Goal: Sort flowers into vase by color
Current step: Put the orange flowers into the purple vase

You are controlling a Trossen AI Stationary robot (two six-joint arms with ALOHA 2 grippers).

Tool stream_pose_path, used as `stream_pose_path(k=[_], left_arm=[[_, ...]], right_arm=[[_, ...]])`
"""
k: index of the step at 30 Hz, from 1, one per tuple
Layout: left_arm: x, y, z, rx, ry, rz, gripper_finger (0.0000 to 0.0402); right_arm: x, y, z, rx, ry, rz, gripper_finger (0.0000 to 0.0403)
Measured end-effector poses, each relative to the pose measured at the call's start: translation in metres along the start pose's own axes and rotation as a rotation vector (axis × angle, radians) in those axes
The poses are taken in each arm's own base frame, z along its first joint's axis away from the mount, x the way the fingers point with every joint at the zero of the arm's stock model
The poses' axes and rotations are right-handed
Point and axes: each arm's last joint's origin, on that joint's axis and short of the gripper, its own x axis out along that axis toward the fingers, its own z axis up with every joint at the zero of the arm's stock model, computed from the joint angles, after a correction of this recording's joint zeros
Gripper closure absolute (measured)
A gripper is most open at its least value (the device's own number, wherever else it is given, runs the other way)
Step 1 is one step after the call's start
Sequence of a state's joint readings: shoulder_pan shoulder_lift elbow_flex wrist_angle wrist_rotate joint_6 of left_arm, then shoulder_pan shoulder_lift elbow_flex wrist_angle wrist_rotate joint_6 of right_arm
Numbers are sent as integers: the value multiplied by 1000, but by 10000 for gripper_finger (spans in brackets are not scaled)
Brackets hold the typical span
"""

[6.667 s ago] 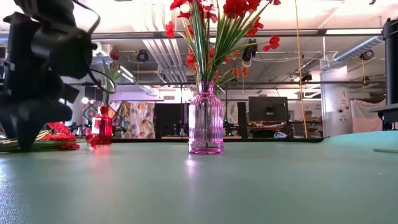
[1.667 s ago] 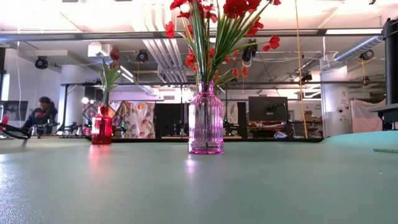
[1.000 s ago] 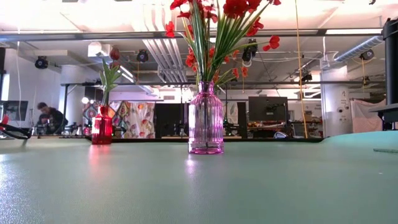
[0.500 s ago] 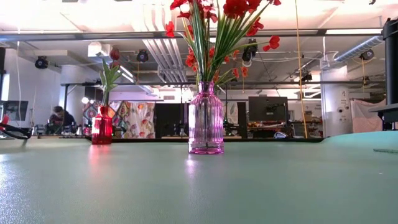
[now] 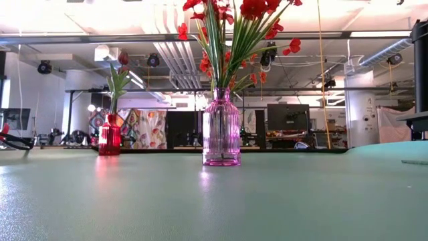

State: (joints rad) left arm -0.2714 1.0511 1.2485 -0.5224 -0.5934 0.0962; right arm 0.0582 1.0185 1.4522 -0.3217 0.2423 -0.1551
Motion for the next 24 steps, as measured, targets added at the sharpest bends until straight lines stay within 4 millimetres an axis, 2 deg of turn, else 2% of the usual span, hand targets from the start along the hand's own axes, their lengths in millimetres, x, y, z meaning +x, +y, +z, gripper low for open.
stream_pose_path(k=[7, 15, 24], left_arm=[[11, -10, -30, 0, 22, -3, 287], [19, -20, -67, -59, -31, -35, 287], [36, -38, -122, -126, -72, -70, 287]], right_arm=[[-11, 0, -27, 47, -15, -38, 380], [-29, -2, -56, 101, 7, -102, 380], [-37, 5, -109, 204, 52, -98, 380]])
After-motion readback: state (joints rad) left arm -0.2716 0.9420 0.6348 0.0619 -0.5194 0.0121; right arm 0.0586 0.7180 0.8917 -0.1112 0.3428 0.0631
